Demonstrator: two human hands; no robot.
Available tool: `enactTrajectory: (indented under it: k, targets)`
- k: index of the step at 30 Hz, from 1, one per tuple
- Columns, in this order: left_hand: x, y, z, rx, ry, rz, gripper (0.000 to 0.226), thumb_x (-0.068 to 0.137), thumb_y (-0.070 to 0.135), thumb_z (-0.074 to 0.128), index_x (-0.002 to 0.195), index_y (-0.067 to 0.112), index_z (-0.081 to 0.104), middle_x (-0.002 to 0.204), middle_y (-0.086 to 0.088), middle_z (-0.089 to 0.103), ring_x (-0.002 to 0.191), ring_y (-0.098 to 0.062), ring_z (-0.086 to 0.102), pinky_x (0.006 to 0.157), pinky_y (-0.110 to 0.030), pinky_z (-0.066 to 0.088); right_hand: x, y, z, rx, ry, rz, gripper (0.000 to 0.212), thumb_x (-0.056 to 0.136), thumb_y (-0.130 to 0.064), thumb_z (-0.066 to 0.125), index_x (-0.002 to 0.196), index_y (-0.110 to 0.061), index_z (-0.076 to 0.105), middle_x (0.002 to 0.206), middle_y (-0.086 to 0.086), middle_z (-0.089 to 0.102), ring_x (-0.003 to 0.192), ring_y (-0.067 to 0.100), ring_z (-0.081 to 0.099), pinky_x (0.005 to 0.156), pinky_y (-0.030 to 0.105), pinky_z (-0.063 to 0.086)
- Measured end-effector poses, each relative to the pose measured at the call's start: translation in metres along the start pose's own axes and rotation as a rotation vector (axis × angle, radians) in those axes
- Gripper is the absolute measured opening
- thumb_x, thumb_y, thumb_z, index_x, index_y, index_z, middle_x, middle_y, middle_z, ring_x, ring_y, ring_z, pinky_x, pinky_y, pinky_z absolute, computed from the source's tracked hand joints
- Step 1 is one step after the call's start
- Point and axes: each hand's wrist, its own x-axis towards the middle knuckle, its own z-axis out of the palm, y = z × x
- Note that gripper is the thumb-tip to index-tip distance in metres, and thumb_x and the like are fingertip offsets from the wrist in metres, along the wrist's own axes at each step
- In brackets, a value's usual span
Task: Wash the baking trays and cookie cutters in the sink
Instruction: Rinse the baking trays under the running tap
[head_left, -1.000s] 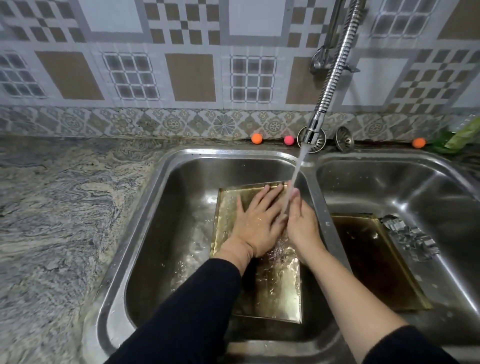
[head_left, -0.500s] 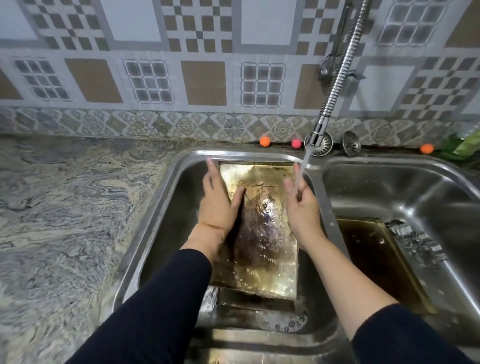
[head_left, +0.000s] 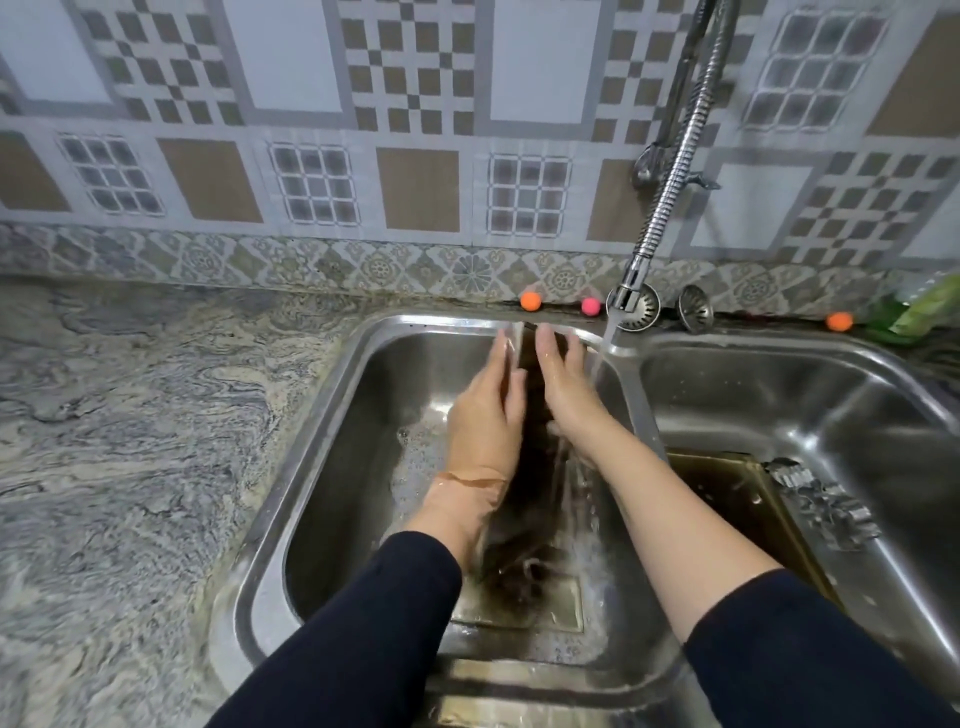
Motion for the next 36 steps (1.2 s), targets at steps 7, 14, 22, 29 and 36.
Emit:
enactTrajectory:
  k: [7,14,22,29,36]
  targets:
    - [-0.026,0.025,0.019,0.153,-0.152,0.131,0.052,0.095,0.042,0.028,0.146,0.034,0.034,0.133,0.009,0.058,0.101,-0.010,0.064,0.081,-0.029,0.054,-0.009,-0.010,-0.029,0.196,0.180,-0.077,0.045,0.096,-0.055,0.033,0.138,-0.040,0.029,0.137,0.000,0.049,0.112,0.019,0.054,0.101,0.045,0.043]
    - [-0.035,0.047,0.051,0.267,-0.346,0.099,0.060,0.093,0.048,-0.010,0.150,0.038,0.004,0.157,0.020,-0.009,0.145,-0.007,-0.015,0.115,-0.055,-0.008,-0.023,0.011,-0.051,0.406,0.320,-0.082,0.036,0.102,-0.041,0.032,0.134,-0.046,0.045,0.144,-0.004,0.046,0.125,0.012,0.049,0.106,0.038,0.042]
    - [0.018,0.010,0.036,0.220,-0.296,-0.292,0.049,0.101,0.043,0.010,0.150,0.042,0.000,0.159,0.013,-0.010,0.147,-0.015,-0.012,0.114,-0.058,-0.006,-0.047,0.009,-0.061,0.470,0.365,-0.157,0.040,0.103,-0.033,0.032,0.141,-0.041,0.038,0.153,-0.013,0.030,0.139,0.006,0.024,0.103,0.024,0.024]
    - [-0.019,-0.021,0.017,0.152,-0.349,-0.451,0.052,0.101,0.043,0.007,0.151,0.034,-0.007,0.159,0.012,-0.010,0.146,-0.010,-0.011,0.118,-0.049,-0.008,-0.031,-0.005,-0.072,0.569,0.549,-0.166,0.038,0.103,-0.034,0.030,0.139,-0.038,0.043,0.148,-0.014,0.038,0.123,-0.004,0.031,0.104,0.025,0.026]
    - [-0.046,0.010,0.020,0.220,-0.491,-0.084,0.071,0.084,0.074,0.006,0.146,0.045,-0.015,0.157,0.008,-0.023,0.144,-0.016,-0.024,0.115,-0.054,-0.011,-0.009,-0.020,-0.081,0.627,0.730,-0.163,0.039,0.104,-0.030,0.031,0.140,-0.028,0.044,0.146,-0.005,0.043,0.129,0.006,0.040,0.095,0.017,0.031]
